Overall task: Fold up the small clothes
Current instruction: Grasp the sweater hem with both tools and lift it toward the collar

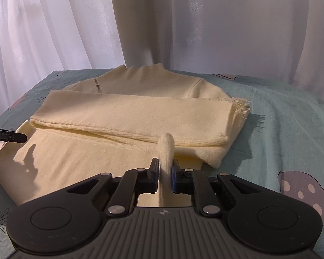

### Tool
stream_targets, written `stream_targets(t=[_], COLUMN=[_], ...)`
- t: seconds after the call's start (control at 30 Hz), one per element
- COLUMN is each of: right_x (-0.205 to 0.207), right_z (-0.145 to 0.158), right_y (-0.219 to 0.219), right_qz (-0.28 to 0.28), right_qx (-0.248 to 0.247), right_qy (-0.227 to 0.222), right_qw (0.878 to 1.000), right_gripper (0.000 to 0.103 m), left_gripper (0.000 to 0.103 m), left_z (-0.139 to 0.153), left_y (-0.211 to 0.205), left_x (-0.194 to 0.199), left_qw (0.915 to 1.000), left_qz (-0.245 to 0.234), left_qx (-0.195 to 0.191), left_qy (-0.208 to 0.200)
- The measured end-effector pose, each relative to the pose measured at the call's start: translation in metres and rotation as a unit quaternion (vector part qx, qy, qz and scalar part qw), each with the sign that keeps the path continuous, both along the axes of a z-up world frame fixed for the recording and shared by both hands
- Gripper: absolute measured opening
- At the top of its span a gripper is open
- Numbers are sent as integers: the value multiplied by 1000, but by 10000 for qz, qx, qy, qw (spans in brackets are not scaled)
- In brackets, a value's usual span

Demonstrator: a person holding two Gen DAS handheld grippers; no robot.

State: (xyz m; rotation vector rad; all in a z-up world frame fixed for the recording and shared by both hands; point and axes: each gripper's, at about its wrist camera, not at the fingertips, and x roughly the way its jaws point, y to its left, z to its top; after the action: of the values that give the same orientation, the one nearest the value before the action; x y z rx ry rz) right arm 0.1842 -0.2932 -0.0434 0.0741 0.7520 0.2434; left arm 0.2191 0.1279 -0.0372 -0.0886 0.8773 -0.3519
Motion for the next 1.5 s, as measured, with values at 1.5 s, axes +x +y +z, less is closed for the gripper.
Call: stream_targets(t=[1.5], right_x=[209], right_z=[-4], right_y=[33], right_qz=[-1449], right_qx=[-1562], right_qy=[-835], right_qw=[9735], right_gripper=[6], left_gripper=[10], left_z=[-4], left_y=[-76], left_x=[219], left_qw=[9720], left_qz=[1393], left_qx=[1319], left_qy=[-1353])
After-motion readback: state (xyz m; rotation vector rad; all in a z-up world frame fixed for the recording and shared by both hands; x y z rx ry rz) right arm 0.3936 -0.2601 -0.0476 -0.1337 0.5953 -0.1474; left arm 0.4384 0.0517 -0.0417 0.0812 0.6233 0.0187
